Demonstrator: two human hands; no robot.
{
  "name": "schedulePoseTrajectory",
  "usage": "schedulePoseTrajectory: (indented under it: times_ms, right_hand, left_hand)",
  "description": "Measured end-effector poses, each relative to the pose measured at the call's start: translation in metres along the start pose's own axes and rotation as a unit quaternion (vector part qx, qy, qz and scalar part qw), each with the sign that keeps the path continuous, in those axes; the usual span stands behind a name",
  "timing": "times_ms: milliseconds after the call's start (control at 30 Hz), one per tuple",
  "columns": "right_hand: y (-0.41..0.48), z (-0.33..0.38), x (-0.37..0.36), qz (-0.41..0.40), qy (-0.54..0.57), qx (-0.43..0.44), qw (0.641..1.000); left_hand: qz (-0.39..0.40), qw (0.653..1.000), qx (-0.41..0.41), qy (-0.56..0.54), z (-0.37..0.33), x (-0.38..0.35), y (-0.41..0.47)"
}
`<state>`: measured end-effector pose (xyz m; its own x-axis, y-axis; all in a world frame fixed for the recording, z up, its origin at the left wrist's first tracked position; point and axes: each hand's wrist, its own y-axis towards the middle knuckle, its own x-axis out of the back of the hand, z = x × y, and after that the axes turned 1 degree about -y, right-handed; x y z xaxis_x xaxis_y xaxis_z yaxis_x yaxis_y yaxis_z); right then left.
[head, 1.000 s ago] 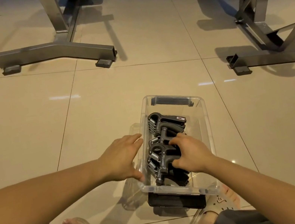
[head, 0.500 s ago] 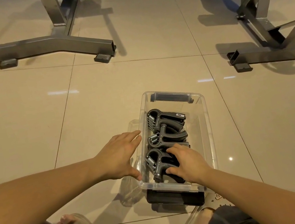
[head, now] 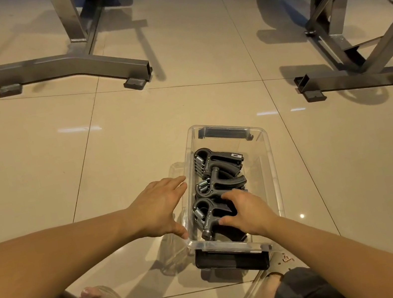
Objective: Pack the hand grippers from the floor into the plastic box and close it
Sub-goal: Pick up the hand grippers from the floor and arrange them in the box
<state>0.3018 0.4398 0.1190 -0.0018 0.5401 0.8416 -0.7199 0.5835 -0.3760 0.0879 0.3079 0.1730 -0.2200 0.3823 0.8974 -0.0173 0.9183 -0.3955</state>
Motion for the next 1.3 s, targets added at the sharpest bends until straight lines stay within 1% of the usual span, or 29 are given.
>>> schedulePoseTrajectory:
  times_ms: [67,167,300,400,533,600,667,767,900,1033,1133,1300]
  right_hand:
    - [-0.002,0.008,0.011,-0.052,0.009,-0.011,0.999]
    - [-0.004,0.027,0.031,-0.125,0.035,-0.032,0.991]
    - [-0.009,0.067,0.058,-0.191,0.083,-0.015,0.978]
    - [-0.013,0.103,0.074,-0.220,0.106,0.013,0.970]
    - [-0.026,0.171,0.089,-0.237,0.137,0.070,0.959]
    - [-0.037,0.215,0.091,-0.244,0.150,0.106,0.952]
    - [-0.050,0.258,0.088,-0.241,0.150,0.140,0.948]
    - [-0.068,0.310,0.079,-0.224,0.106,0.187,0.951]
    - [-0.074,0.381,0.068,-0.188,0.042,0.240,0.951]
    - [-0.068,0.473,0.051,-0.142,0.014,0.297,0.944]
    - [-0.062,0.539,0.032,-0.118,0.013,0.336,0.934]
    - [-0.050,0.631,-0.005,-0.095,0.049,0.383,0.918]
  left_hand:
    - [-0.001,1.000,0.011,-0.006,0.003,0.006,-0.005]
    - [-0.025,0.999,0.034,-0.009,0.006,0.022,-0.016]
    - [-0.067,0.995,0.075,-0.026,0.004,0.047,-0.045]
    - [-0.094,0.988,0.109,-0.055,0.008,0.063,-0.080]
    - [-0.083,0.980,0.168,-0.066,0.020,0.097,-0.156]
    - [-0.095,0.972,0.195,-0.087,0.032,0.109,-0.195]
    - [-0.136,0.958,0.221,-0.121,0.044,0.112,-0.230]
    - [-0.215,0.929,0.254,-0.160,0.068,0.106,-0.284]
    - [-0.265,0.889,0.297,-0.226,0.123,0.085,-0.370]
    - [-0.288,0.850,0.352,-0.265,0.186,0.064,-0.455]
    - [-0.298,0.824,0.380,-0.295,0.218,0.056,-0.503]
    - [-0.302,0.812,0.411,-0.284,0.263,0.057,-0.559]
